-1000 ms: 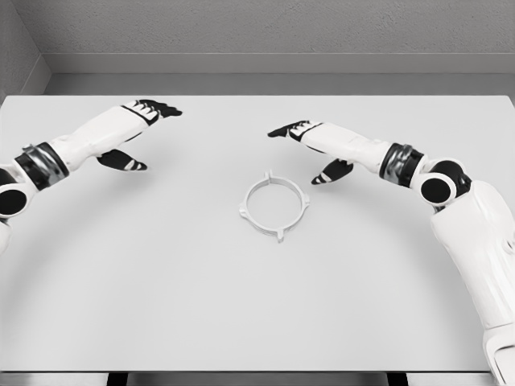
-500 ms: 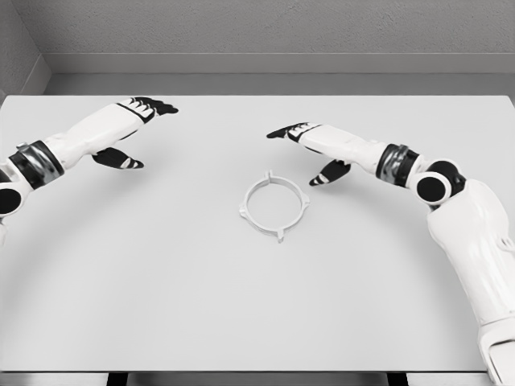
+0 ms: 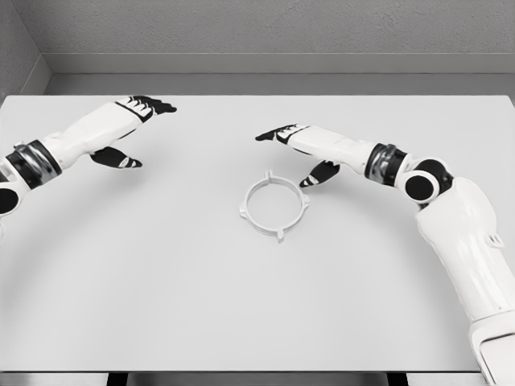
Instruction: Assemble PVC drainage pipe clamps
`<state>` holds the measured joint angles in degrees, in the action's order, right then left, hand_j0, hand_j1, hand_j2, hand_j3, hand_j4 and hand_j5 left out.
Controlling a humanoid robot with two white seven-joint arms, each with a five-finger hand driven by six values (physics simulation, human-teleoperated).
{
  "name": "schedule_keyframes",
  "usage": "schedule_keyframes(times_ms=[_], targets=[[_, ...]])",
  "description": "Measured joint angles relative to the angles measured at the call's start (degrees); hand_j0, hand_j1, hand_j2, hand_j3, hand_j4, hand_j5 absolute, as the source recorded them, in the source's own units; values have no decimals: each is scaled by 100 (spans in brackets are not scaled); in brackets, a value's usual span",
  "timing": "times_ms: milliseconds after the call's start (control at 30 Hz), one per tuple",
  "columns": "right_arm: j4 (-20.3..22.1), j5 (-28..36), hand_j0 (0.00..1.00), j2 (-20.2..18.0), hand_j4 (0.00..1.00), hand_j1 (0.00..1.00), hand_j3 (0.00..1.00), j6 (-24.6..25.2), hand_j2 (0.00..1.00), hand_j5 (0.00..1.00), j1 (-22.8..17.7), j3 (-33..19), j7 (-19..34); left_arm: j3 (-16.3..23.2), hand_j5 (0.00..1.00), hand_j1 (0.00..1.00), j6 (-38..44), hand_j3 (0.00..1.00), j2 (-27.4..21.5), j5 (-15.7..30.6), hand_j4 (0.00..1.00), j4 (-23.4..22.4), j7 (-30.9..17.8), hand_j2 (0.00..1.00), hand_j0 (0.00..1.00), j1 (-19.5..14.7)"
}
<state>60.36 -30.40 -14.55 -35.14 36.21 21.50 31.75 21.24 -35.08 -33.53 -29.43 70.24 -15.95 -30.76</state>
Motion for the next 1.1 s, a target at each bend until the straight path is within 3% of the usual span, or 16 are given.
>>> schedule_keyframes(times_ms=[233, 1100], targets=[[-208, -4, 100, 59, 100, 100, 100, -1, 100, 100, 88, 39, 0, -6, 100, 100, 0, 100, -34, 2, 100, 43, 0, 100, 100, 0], [-329, 32, 100, 129, 100, 100, 100, -1, 100, 100, 150, 51, -18, -66, 100, 100, 0, 100, -55, 3, 100, 59, 0, 100, 100, 0]])
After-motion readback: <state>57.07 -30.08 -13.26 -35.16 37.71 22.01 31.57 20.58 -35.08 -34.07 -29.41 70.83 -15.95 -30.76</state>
